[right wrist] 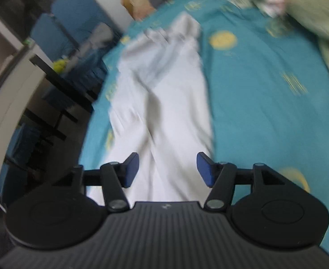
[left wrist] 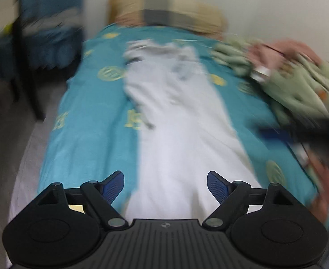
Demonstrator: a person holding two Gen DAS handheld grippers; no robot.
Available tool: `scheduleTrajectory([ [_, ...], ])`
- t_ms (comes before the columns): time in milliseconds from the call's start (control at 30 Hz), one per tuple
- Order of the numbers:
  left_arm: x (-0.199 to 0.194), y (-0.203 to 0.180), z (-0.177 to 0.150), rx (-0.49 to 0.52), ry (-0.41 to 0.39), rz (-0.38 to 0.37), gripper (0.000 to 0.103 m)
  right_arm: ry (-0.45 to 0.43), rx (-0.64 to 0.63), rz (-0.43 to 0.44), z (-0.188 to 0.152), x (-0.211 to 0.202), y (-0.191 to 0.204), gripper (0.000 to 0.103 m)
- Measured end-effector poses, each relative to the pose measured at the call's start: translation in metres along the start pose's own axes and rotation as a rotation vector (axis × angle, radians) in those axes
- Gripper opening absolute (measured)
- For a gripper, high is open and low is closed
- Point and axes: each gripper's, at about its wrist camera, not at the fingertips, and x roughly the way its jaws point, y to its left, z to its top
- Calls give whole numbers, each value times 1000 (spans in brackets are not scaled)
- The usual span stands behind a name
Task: Fold clothes
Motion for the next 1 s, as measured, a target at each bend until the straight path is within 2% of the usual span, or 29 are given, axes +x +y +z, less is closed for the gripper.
scheduleTrajectory([
  [133,31,13,-13,-41,119,-28,82,131,21,-67,-37,-4,-18,61],
  [267,57,11,-31,33,268,-8,80,199,13,-123,-51,7,-21,60],
  [300,55,9,-36,47,283,-11,80,208,12,-127,-52,10,-20,60],
  [400,48,7,-45,45,338,-94,81,263,20,-96,-61,20,-18,61],
  [467,46,6,-49,46,367,-115,79,293,12,-52,-68,21,-12,64],
  [567,41,4,-53,51,408,-142,65,367,-11,26,-81,23,3,64],
  [600,40,4,-54,54,420,-144,57,387,-32,42,-86,24,9,64],
  [633,38,3,-56,68,429,-138,48,397,-66,36,-90,24,16,64],
  [667,37,2,-57,82,437,-131,44,398,-111,13,-94,25,23,63],
  [700,35,1,-57,90,440,-123,35,399,-156,-11,-97,25,29,60],
  [733,33,2,-58,90,444,-119,21,398,-186,-29,-99,25,34,46],
  [767,30,4,-58,77,453,-131,11,396,-204,-43,-100,23,36,22],
  [800,26,7,-58,62,463,-145,6,394,-223,-57,-101,21,39,14],
  [867,11,15,-55,4,436,-191,5,381,-210,-42,-97,13,38,8],
  [1000,-27,34,-43,-155,345,-311,5,300,-135,42,-78,-22,34,6],
])
